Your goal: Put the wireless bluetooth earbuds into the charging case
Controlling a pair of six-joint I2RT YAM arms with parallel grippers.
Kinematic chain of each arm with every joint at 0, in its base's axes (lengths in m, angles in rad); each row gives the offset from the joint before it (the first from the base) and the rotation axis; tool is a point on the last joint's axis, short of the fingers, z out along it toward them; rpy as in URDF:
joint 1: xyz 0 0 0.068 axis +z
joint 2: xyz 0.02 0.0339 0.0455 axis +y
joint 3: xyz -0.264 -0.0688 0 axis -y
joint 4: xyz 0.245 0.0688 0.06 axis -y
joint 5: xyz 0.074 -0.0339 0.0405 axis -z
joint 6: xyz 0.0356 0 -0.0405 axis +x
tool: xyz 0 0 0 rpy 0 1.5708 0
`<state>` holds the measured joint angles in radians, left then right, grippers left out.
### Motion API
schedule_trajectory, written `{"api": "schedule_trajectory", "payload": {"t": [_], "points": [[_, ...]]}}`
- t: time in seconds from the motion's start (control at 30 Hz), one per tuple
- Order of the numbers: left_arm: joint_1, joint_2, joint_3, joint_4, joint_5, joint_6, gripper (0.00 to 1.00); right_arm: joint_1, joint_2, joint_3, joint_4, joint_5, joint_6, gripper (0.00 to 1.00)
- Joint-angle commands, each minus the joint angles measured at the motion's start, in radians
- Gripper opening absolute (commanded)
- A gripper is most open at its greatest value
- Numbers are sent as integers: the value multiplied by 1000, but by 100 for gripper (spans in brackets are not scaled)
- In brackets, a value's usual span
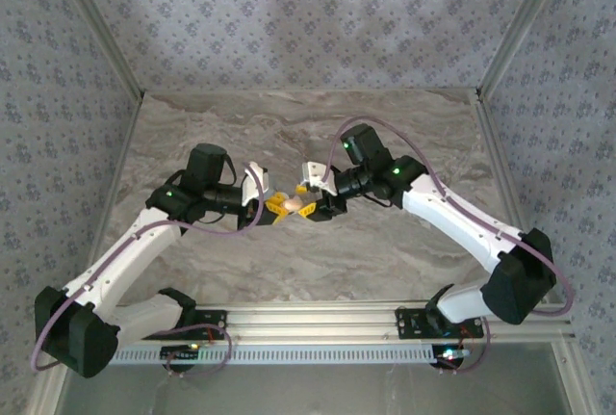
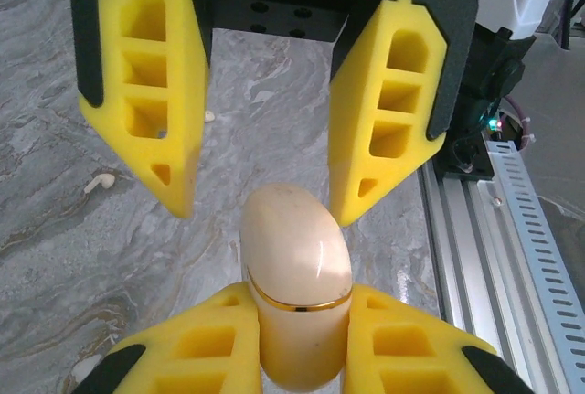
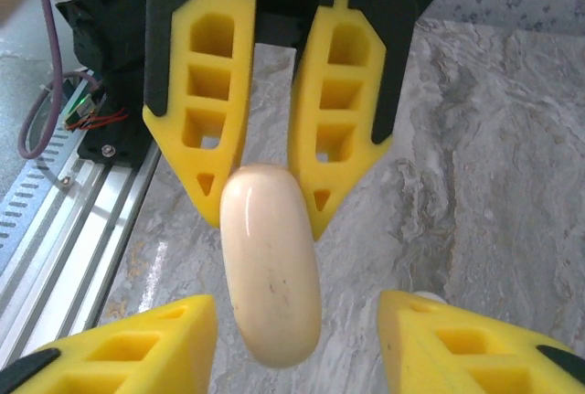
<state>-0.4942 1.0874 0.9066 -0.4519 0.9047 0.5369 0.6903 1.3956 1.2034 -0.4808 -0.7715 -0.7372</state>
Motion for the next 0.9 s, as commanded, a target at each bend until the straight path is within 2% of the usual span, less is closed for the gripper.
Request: {"api": "schedule_trajectory", "payload": {"t": [0.0,0.3,0.47,0.6,0.67,0.87], "points": [[-7,-3,12,0,51,29,14,10,10,35,-25,-49,-39,47],[-9,-14,17,15,53,23,13,18,18,38,-25,-73,-50,38],[-10,-17,17,19,54,20,14,18,20,39,-29,-73,-56,28],[-9,-20,15,21,40,18,26,17,10,41,-37,-55,-72,19],[-10,-23,10,19,26,22,32,14,-1,41,-39,-44,-75,18],[-15,-18,1,16,17,30,40,12,-11,42,-36,-41,-72,18]]}}
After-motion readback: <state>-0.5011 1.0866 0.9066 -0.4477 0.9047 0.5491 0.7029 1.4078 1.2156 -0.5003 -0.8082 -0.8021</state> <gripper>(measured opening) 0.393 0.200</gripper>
